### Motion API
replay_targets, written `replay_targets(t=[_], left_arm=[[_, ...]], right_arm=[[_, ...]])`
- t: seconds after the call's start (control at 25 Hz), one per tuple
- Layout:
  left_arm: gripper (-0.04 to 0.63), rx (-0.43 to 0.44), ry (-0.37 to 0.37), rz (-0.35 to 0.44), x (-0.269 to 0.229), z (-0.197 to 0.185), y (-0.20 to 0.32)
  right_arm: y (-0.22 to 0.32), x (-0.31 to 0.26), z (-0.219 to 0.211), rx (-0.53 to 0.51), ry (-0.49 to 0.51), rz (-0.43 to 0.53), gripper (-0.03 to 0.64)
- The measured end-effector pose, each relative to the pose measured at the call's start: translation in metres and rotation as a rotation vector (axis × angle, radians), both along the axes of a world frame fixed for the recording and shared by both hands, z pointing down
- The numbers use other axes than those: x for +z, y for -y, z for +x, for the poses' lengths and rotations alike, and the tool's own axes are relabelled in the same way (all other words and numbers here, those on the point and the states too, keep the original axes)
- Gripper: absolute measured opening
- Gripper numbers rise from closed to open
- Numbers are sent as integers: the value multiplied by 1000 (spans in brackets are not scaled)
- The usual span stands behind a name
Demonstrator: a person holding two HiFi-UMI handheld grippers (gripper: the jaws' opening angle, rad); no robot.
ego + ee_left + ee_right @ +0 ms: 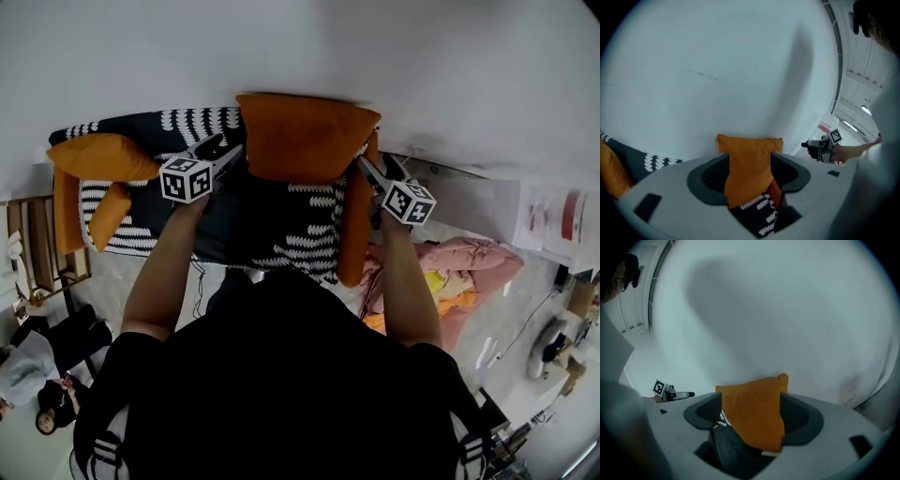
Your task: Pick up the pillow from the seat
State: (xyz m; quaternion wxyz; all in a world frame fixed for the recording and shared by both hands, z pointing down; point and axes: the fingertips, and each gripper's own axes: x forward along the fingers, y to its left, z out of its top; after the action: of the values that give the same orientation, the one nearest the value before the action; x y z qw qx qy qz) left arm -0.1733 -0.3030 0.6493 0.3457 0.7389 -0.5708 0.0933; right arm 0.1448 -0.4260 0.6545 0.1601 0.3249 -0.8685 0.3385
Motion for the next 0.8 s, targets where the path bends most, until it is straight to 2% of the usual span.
replay_targets(t=[0.44,0.8], left_arm=[[295,-27,-21,-25,29,-5,19],[337,-50,-24,-37,49,-11,31]], right_arm=[[19,35,-10,9,-21,-37,390],[37,47,-14,28,16,-44,393]])
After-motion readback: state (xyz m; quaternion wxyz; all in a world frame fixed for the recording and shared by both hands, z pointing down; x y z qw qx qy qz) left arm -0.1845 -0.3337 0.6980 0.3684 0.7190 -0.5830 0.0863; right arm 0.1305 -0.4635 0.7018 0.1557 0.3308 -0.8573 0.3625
